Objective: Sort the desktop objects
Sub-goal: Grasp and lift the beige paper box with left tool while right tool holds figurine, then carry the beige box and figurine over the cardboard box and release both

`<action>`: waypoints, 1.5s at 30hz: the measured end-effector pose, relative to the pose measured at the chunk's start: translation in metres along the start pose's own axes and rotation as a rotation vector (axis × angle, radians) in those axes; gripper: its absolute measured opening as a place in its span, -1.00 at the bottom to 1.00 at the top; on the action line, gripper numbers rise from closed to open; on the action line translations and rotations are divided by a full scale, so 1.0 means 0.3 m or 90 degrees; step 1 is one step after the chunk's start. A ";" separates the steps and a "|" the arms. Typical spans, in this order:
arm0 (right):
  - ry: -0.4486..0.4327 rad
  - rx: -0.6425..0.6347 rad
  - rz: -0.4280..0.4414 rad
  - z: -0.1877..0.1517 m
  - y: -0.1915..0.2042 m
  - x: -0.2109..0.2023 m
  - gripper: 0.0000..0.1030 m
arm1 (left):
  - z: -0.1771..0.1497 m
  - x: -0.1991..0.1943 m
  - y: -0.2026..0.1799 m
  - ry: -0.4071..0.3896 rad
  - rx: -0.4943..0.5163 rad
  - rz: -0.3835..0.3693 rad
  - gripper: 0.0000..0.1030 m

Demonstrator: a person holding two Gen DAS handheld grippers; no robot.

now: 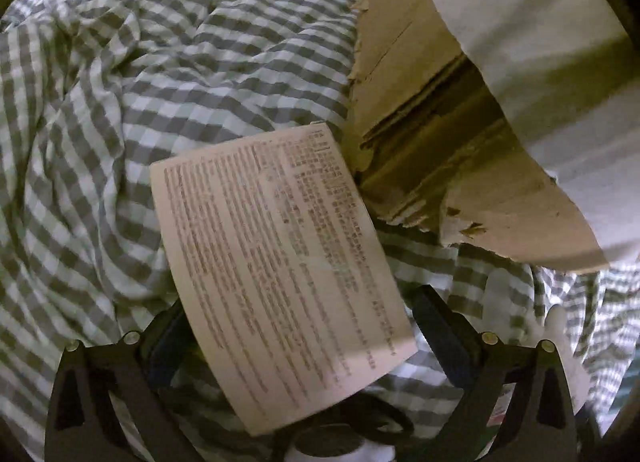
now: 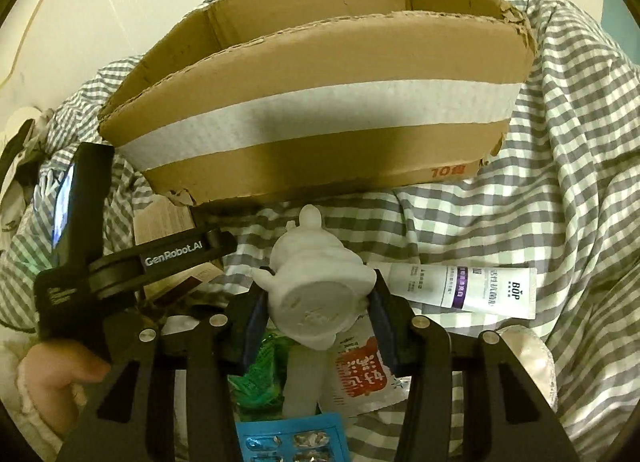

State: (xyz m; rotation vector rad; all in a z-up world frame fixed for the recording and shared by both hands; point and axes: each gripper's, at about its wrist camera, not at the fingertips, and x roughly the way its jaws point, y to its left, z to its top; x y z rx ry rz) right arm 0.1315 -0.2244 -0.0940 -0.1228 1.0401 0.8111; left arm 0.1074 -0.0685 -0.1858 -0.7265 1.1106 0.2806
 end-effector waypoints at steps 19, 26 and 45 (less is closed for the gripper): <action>-0.043 0.023 -0.026 -0.081 0.015 -0.173 -0.11 | -0.106 -0.272 0.113 0.004 0.152 -0.085 -0.22; -0.054 0.015 -0.029 -0.113 0.021 -0.236 -0.11 | -0.148 -0.296 0.147 0.007 0.148 -0.104 -0.28; -0.100 0.015 -0.011 -0.075 0.022 -0.329 -0.11 | -0.123 -0.548 0.087 -0.166 0.238 -0.151 -0.44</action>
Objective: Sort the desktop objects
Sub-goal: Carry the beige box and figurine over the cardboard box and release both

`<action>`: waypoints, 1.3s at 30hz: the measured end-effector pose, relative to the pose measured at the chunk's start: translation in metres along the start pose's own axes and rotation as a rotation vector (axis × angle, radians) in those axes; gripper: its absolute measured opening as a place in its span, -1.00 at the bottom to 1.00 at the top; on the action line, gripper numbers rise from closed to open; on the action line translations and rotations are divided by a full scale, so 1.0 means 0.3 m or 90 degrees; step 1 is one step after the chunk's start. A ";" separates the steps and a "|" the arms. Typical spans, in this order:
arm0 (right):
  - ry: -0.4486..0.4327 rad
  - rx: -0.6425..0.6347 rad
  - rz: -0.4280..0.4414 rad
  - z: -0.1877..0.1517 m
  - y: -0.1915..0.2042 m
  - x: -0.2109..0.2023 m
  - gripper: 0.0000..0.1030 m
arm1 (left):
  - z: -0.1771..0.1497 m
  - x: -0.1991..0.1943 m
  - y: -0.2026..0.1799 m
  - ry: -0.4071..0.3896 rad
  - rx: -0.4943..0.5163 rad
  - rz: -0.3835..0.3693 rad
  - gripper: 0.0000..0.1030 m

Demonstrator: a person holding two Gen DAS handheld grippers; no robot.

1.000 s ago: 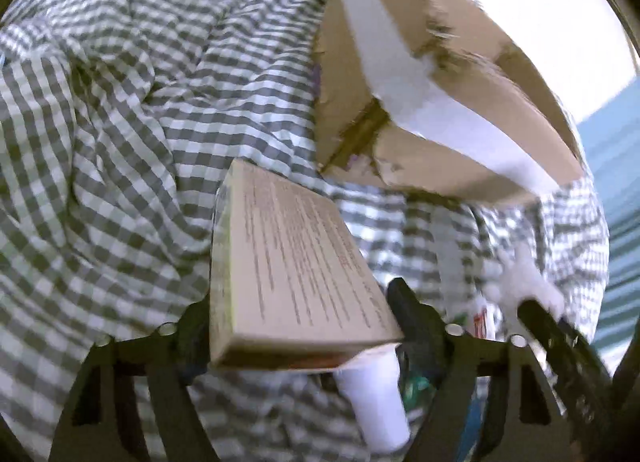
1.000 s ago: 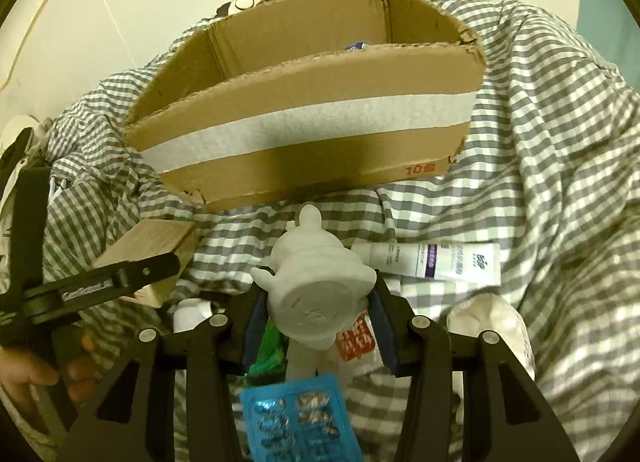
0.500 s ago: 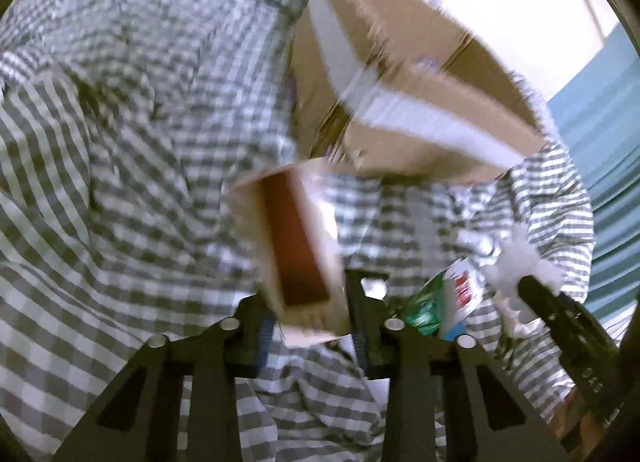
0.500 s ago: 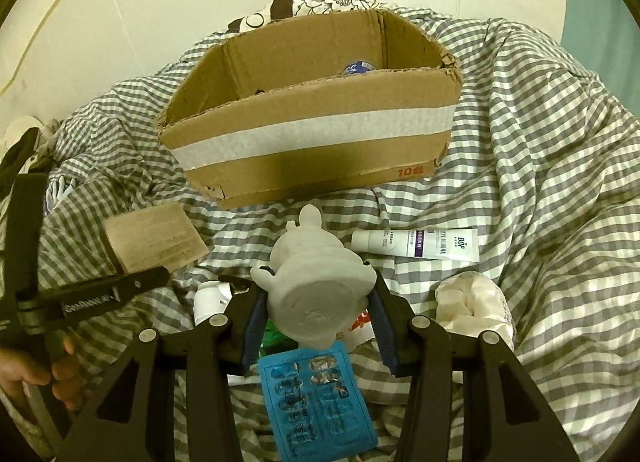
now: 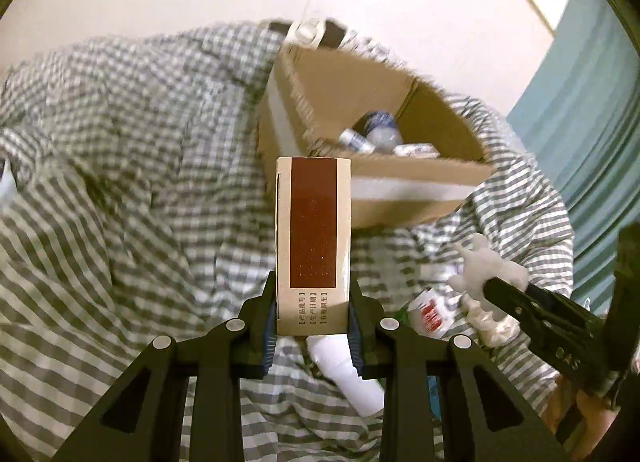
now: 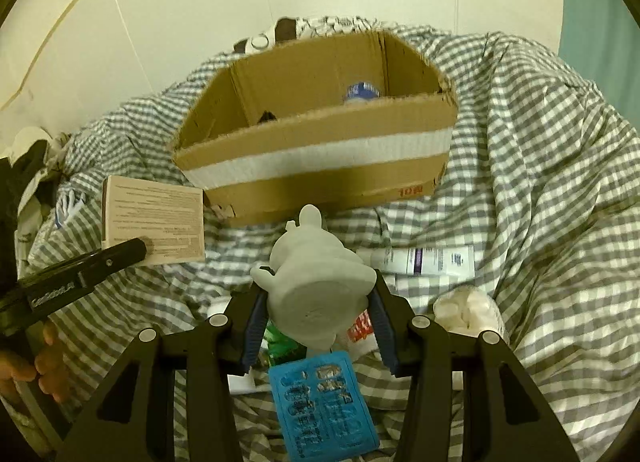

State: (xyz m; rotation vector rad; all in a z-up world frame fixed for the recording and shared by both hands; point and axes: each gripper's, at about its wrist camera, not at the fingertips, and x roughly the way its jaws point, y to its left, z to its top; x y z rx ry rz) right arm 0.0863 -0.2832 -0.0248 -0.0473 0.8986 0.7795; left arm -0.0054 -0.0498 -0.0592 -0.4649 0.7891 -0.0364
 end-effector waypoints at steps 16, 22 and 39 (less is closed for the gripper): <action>-0.088 -0.042 0.028 0.270 0.049 -0.063 -0.11 | 0.197 -0.170 -0.159 -0.150 0.074 -0.092 -0.44; -0.096 -0.051 0.029 0.412 0.024 0.032 -0.11 | 0.357 0.021 -0.177 -0.165 0.074 -0.061 -0.44; -0.070 0.003 0.041 0.605 -0.073 0.295 0.10 | 0.516 0.309 -0.093 -0.129 0.084 0.003 0.52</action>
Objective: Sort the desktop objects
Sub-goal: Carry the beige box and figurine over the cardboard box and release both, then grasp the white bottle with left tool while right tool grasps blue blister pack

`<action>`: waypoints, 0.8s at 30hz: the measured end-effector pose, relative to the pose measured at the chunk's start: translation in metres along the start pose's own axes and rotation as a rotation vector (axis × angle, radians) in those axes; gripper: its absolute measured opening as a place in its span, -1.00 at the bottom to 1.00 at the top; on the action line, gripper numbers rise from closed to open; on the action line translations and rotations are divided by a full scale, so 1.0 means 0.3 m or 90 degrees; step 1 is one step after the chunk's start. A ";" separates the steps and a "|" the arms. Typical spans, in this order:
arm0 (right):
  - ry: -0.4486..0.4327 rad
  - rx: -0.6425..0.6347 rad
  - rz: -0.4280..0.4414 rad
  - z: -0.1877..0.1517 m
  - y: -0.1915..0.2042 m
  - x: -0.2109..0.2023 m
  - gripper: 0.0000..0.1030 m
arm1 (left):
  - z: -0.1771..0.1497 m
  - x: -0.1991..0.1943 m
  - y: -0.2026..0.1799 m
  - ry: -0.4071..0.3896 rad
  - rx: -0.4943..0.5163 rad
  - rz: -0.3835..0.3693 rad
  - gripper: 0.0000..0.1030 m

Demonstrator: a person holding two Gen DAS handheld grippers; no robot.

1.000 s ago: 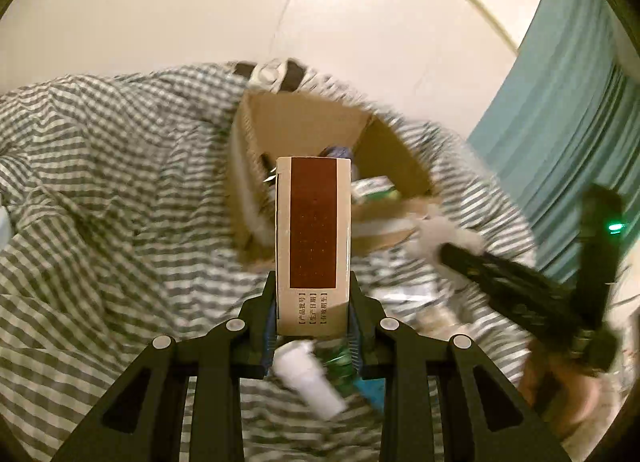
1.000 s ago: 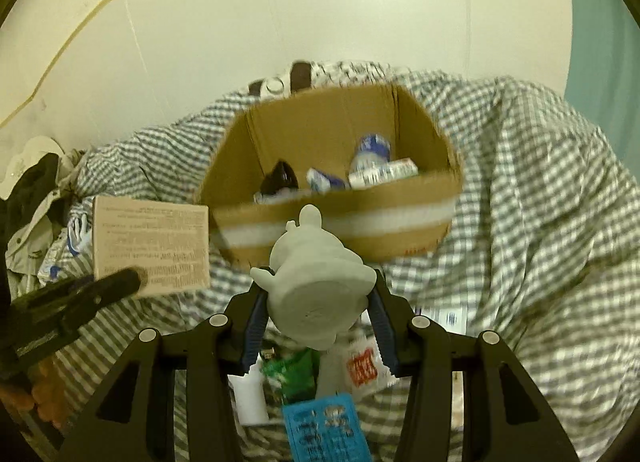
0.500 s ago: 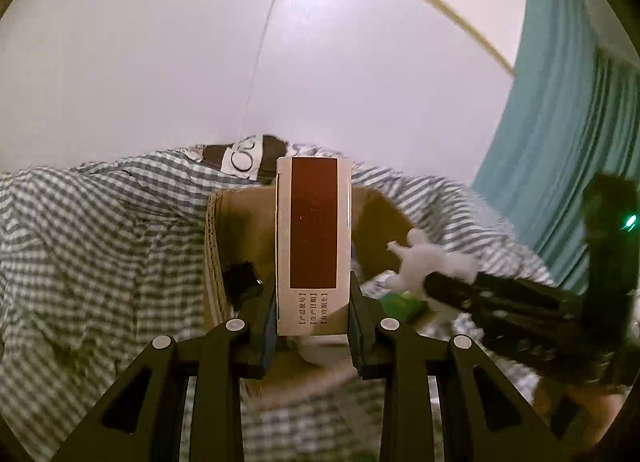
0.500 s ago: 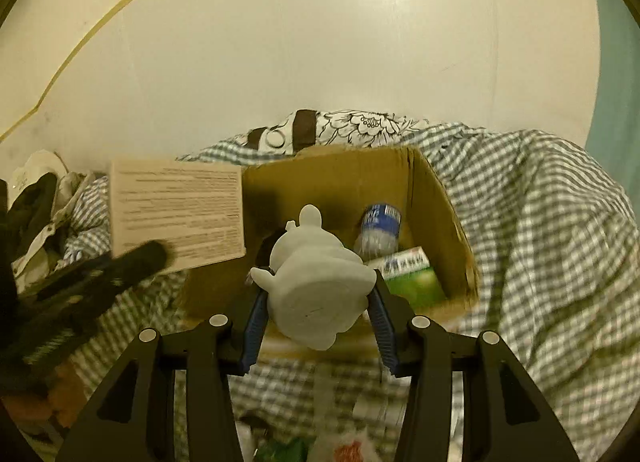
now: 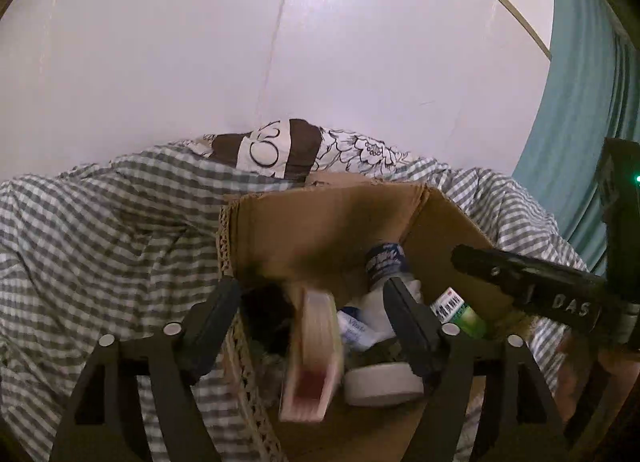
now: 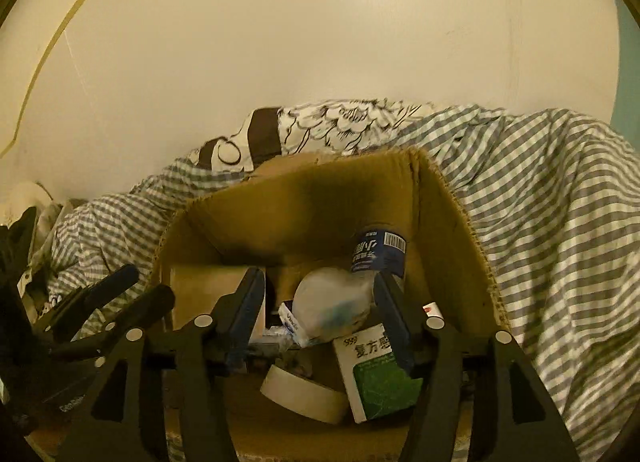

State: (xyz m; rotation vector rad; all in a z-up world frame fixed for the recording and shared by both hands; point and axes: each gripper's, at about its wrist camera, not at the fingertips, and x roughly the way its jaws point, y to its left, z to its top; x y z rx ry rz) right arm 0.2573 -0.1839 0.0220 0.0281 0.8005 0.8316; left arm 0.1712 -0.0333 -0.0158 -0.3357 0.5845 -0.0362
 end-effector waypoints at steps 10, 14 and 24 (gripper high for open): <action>0.013 -0.023 -0.027 -0.210 0.030 -0.345 0.10 | -0.181 -0.266 -0.022 0.073 0.002 0.012 0.61; 0.047 -0.022 -0.029 -0.362 0.032 -0.419 0.11 | -0.334 -0.307 -0.039 0.141 -0.012 0.010 0.61; 0.206 -0.081 -0.016 -0.718 0.088 -0.373 0.11 | -0.617 -0.271 -0.137 0.308 -0.029 -0.018 0.61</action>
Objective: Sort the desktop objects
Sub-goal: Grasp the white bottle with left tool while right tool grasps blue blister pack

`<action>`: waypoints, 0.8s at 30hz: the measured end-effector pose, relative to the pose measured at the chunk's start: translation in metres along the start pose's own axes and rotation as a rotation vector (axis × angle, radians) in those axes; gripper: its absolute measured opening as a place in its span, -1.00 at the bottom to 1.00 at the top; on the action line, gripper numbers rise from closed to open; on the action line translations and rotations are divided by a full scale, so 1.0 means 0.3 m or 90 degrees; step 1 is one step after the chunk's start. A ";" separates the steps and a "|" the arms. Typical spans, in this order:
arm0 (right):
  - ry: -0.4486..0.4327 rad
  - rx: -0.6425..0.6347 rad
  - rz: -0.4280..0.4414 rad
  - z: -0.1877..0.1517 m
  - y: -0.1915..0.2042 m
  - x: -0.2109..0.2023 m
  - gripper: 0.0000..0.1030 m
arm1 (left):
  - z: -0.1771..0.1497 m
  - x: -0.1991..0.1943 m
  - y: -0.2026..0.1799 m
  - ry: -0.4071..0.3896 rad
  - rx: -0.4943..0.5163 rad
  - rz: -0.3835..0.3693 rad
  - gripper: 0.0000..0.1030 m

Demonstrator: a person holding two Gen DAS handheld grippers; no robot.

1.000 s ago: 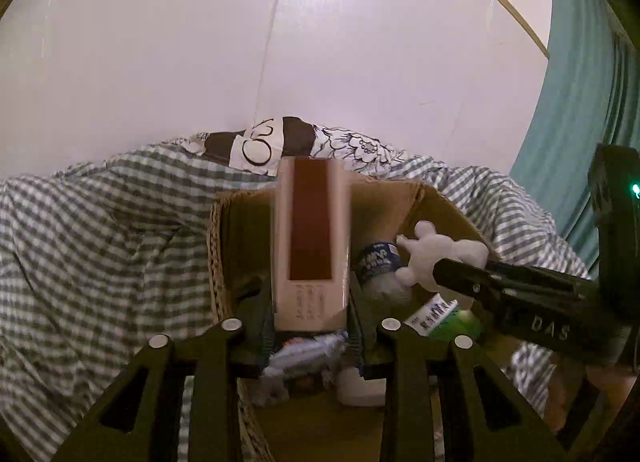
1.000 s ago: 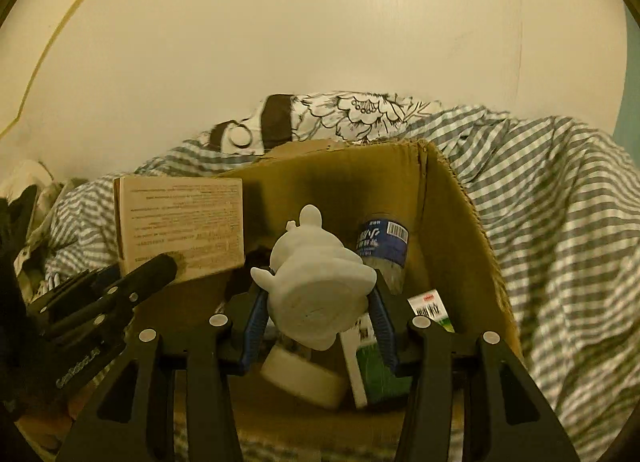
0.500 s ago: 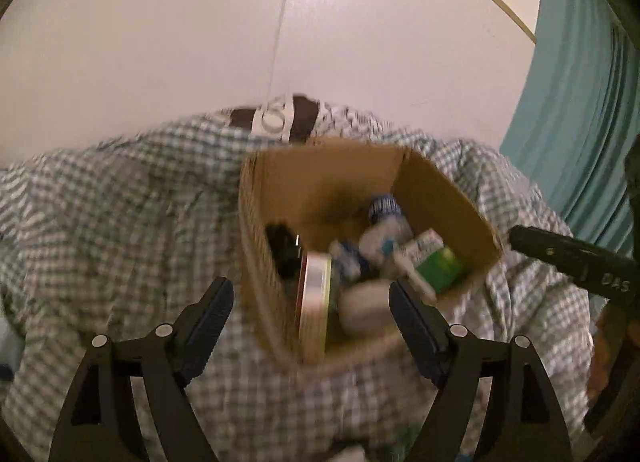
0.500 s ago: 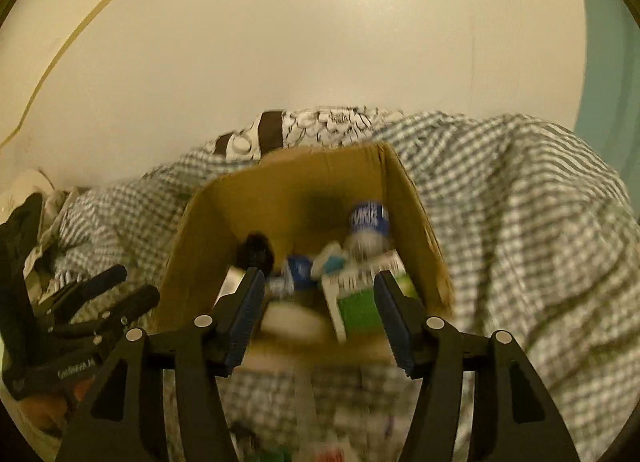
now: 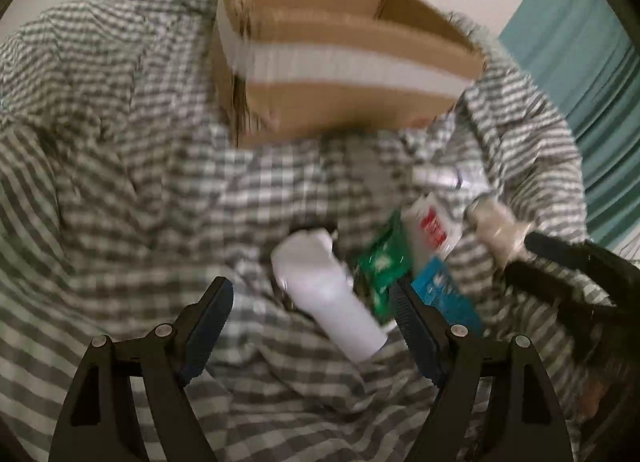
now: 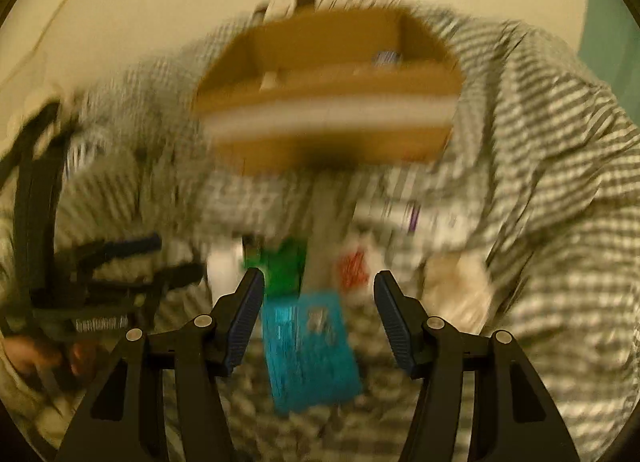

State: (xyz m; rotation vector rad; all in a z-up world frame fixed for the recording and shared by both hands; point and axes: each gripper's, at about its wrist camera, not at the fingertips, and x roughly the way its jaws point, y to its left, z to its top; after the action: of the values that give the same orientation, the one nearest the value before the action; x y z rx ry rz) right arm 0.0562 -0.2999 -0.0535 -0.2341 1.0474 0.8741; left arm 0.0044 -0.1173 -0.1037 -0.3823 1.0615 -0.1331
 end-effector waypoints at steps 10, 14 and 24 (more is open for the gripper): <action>0.127 -0.027 0.009 -0.060 0.027 0.148 0.30 | -0.024 0.132 0.012 0.083 -0.039 -0.037 0.55; 0.172 -0.022 0.013 -0.068 0.024 0.219 0.31 | -0.013 0.174 0.012 0.097 -0.056 -0.054 0.42; 0.211 -0.020 0.002 -0.073 0.027 0.282 0.27 | -0.005 0.165 0.040 0.082 -0.069 -0.074 -0.10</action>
State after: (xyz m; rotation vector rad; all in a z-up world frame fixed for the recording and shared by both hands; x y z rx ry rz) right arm 0.0538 -0.2630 -0.1331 -0.4150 1.3418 0.8727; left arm 0.0264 -0.1209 -0.1494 -0.5400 1.1765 -0.2060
